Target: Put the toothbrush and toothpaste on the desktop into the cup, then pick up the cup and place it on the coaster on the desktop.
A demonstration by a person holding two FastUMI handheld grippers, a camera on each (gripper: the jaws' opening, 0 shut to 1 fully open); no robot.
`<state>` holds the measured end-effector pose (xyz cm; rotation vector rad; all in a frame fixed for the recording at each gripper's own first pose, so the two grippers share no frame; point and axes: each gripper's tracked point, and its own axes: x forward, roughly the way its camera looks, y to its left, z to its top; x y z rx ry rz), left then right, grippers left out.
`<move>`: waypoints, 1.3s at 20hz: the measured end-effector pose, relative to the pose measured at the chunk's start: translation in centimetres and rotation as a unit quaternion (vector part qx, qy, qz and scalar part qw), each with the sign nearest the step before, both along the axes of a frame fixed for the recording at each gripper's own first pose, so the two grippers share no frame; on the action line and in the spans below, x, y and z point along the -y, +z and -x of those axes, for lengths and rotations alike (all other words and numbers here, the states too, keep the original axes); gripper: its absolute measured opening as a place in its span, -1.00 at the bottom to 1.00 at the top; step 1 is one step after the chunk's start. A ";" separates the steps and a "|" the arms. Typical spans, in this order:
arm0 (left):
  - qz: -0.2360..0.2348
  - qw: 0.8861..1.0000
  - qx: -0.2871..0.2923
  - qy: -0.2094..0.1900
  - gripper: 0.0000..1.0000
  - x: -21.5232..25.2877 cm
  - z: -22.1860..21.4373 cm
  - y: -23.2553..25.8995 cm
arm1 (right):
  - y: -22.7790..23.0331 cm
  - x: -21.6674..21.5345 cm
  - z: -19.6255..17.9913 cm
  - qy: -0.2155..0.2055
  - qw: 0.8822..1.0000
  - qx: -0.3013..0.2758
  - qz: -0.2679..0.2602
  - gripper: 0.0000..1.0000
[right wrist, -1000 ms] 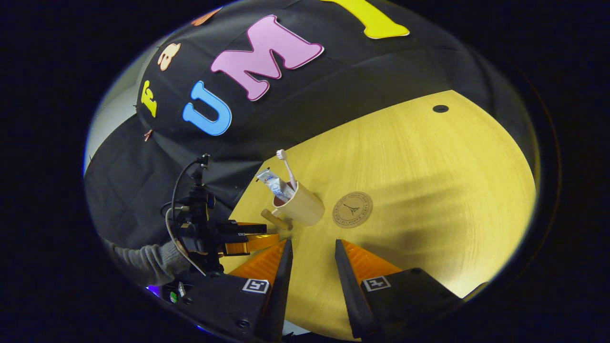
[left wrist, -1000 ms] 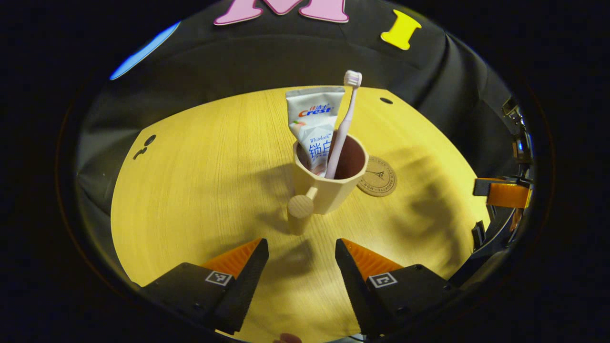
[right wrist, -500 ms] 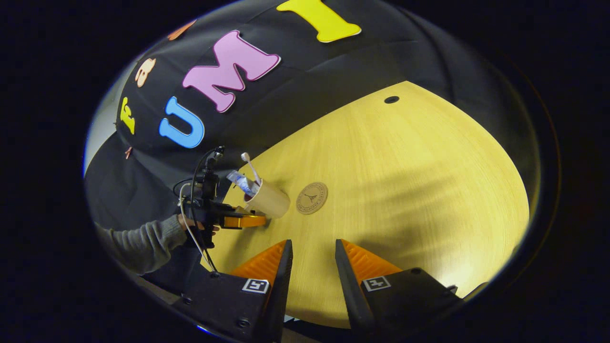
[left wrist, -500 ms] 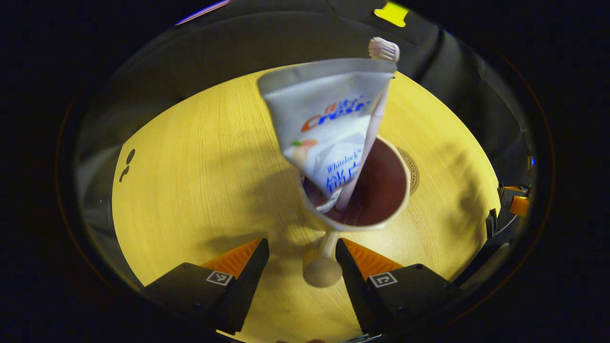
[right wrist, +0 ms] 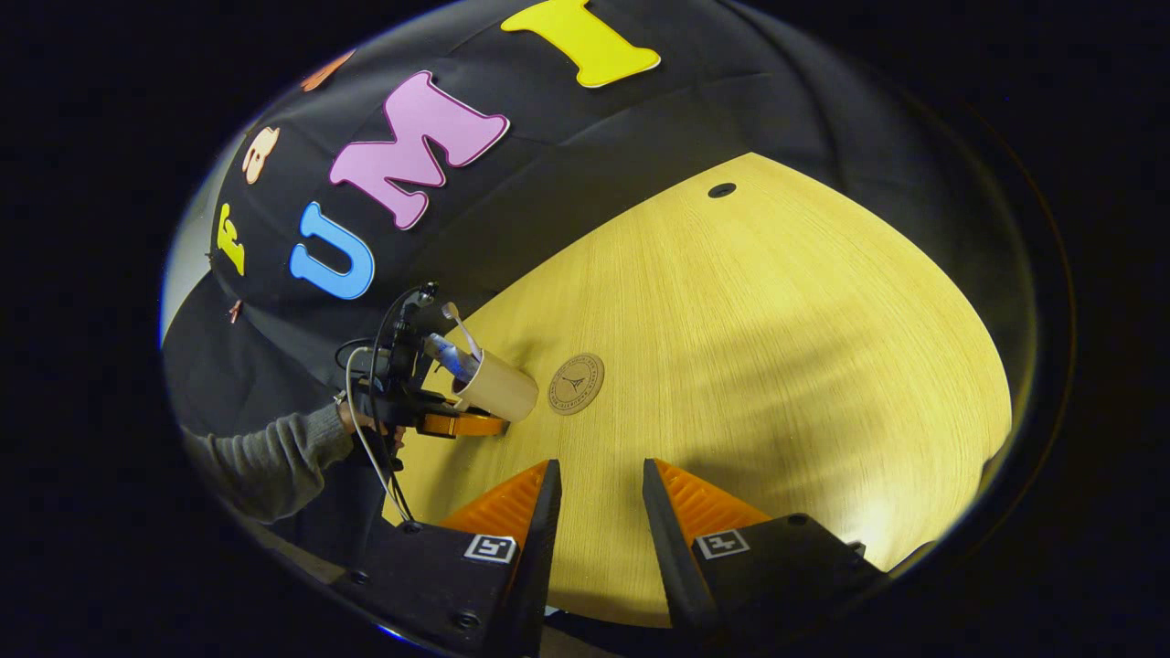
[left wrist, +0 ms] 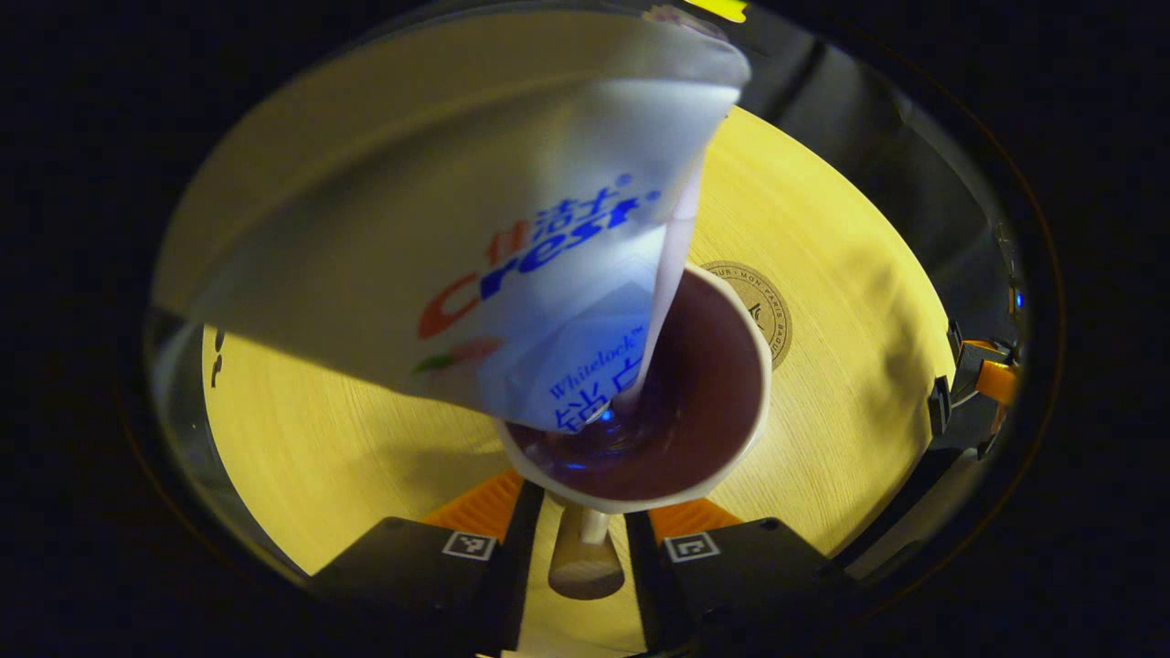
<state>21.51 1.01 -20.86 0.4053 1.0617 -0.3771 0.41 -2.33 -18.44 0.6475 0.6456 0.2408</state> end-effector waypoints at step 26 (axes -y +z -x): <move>-0.011 0.999 0.028 -0.031 -0.27 7.7 0.5 2.5 | -0.4 3.2 1.0 -0.003 1.000 -0.002 -0.021 0.12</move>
